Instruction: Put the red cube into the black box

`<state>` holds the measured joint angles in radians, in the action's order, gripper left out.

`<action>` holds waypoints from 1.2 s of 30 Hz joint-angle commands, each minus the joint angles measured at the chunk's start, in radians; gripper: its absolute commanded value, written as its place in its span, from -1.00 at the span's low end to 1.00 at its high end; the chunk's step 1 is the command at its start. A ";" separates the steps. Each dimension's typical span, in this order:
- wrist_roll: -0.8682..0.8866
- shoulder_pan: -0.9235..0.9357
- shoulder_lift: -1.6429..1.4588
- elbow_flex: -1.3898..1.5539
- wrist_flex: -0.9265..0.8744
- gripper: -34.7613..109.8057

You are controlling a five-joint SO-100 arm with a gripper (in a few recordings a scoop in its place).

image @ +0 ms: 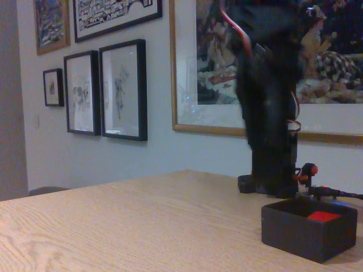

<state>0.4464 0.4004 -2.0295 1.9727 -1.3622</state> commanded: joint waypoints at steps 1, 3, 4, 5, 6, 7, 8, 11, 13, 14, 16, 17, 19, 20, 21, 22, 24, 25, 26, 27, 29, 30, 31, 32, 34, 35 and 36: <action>-0.098 -0.153 -0.150 0.052 0.015 -0.31; -0.181 -0.222 -0.227 0.201 0.071 -0.34; -0.219 -0.255 -0.256 0.276 0.107 -0.36; -0.253 -0.288 -0.281 0.344 0.150 -0.38; -0.287 -0.322 -0.304 0.408 0.198 -0.40; -0.325 -0.354 -0.330 0.463 0.235 -0.41; -0.357 -0.382 -0.353 0.505 0.255 -0.42; -0.402 -0.426 -0.394 0.580 0.275 -0.49; -0.443 -0.460 -0.457 0.635 0.301 -0.56; -0.453 -0.472 -0.491 0.661 0.311 -0.59; -0.456 -0.480 -0.561 0.712 0.327 -0.62; -0.451 -0.480 -0.597 0.741 0.339 -0.62; -0.442 -0.471 -0.660 0.801 0.360 -0.62; -0.437 -0.465 -0.692 0.830 0.367 -0.61; -0.439 -0.460 -0.721 0.853 0.367 -0.61; -0.448 -0.459 -0.749 0.873 0.364 -0.61; -0.456 -0.462 -0.799 0.930 0.382 -0.61; -0.463 -0.466 -0.818 0.934 0.371 -0.64; -0.465 -0.471 -0.838 0.939 0.360 -0.64; -0.468 -0.476 -0.850 0.942 0.357 -0.64; -0.465 -0.466 -0.859 0.943 0.337 -0.67; -0.460 -0.462 -0.867 0.945 0.336 -0.72; -0.459 -0.462 -0.884 0.950 0.328 -0.75; -0.453 -0.462 -0.910 0.956 0.316 -0.80; -0.446 -0.459 -0.951 0.963 0.296 -0.89; -0.446 -0.459 -0.959 0.966 0.291 -0.89; -0.446 -0.459 -0.966 0.968 0.288 -0.89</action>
<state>-0.0031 -0.0568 -2.9575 2.9422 -1.0538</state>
